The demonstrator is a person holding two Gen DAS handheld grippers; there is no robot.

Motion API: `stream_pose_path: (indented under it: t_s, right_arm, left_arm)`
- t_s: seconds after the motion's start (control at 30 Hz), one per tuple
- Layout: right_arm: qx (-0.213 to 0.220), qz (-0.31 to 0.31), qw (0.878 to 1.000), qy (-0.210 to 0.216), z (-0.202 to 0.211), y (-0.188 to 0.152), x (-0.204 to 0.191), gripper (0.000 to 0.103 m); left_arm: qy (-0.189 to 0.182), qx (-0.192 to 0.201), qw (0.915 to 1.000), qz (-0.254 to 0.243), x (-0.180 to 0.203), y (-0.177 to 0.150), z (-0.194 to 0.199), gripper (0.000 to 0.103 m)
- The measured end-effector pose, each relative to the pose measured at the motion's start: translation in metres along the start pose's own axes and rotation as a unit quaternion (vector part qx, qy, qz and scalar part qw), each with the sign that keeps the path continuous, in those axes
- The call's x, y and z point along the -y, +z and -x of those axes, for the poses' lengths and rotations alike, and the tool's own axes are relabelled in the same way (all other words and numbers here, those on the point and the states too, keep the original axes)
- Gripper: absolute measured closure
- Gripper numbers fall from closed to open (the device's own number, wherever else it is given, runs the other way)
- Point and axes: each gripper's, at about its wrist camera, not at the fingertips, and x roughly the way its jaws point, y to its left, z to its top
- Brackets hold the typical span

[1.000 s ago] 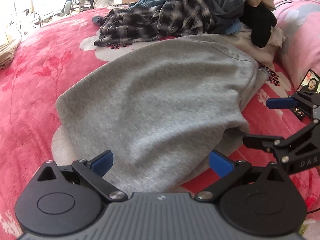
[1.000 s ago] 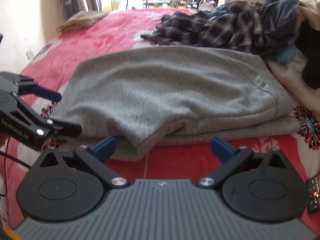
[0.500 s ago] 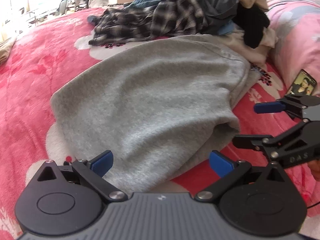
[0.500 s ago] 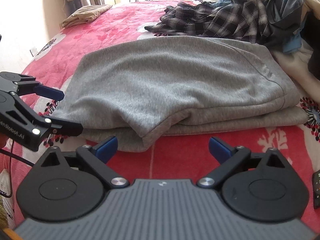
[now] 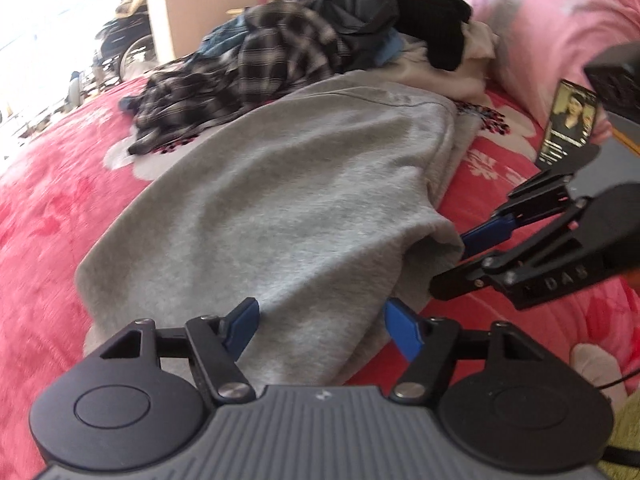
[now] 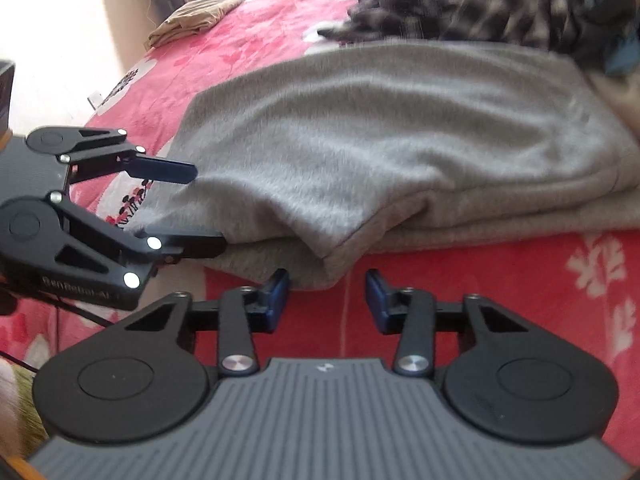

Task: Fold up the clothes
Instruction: 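Move both open grippers to the folded sweatpants edge, then grasp the sweatpants edge with the right gripper while the left gripper grasps beside it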

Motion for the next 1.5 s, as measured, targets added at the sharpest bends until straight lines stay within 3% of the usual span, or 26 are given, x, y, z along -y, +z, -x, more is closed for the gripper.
stream_pose_path:
  t_s: [0.03,0.17,0.33,0.43,0.67,0.73,0.87,0.97,1.13,1.27,1.5]
  right_arm:
    - [-0.002,-0.011,1.0,0.009,-0.001,0.0,0.003,0.084]
    - [0.009,-0.038,0.999,0.032,0.0,0.001,0.01,0.093]
    - [0.034,-0.042,0.998,0.044,0.007,0.006,0.012,0.096]
    - [0.041,-0.046,0.997,0.048,0.008,0.007,0.014,0.096]
    - [0.025,-0.048,0.998,0.039,0.002,0.006,0.018,0.096]
    - [0.02,-0.056,0.997,0.039,-0.001,0.004,0.02,0.096]
    - [0.029,-0.068,0.996,0.05,0.001,0.003,0.023,0.096]
    - [0.045,-0.074,0.994,0.063,0.006,0.006,0.025,0.096]
    - [0.061,-0.069,0.993,0.067,0.01,0.006,0.023,0.096]
    - [0.102,-0.058,0.989,0.094,0.02,0.009,0.023,0.093]
    - [0.14,-0.098,0.97,0.172,0.035,-0.002,0.044,0.091]
  left_arm:
    - [-0.004,-0.004,1.0,-0.008,0.001,0.0,-0.003,0.032]
    - [-0.005,-0.011,0.9997,-0.019,0.0,0.001,-0.013,0.033]
    - [-0.02,0.001,0.9998,-0.004,-0.009,0.005,-0.015,0.051]
    - [-0.031,0.004,0.9994,0.016,-0.015,0.008,-0.014,0.056]
    - [-0.062,0.007,0.9954,0.072,-0.033,0.011,-0.01,0.053]
    - [-0.058,0.001,0.9964,0.061,-0.031,0.012,-0.013,0.045]
    - [-0.049,-0.011,0.9982,0.034,-0.025,0.012,-0.022,0.039]
    - [-0.042,-0.019,0.9988,0.017,-0.022,0.013,-0.027,0.041]
    - [-0.059,-0.01,0.9955,0.073,-0.039,0.019,-0.025,0.083]
    - [-0.067,0.011,0.9931,0.095,-0.044,0.021,-0.018,0.091]
    - [-0.075,0.034,0.9894,0.119,-0.052,0.022,-0.008,0.093]
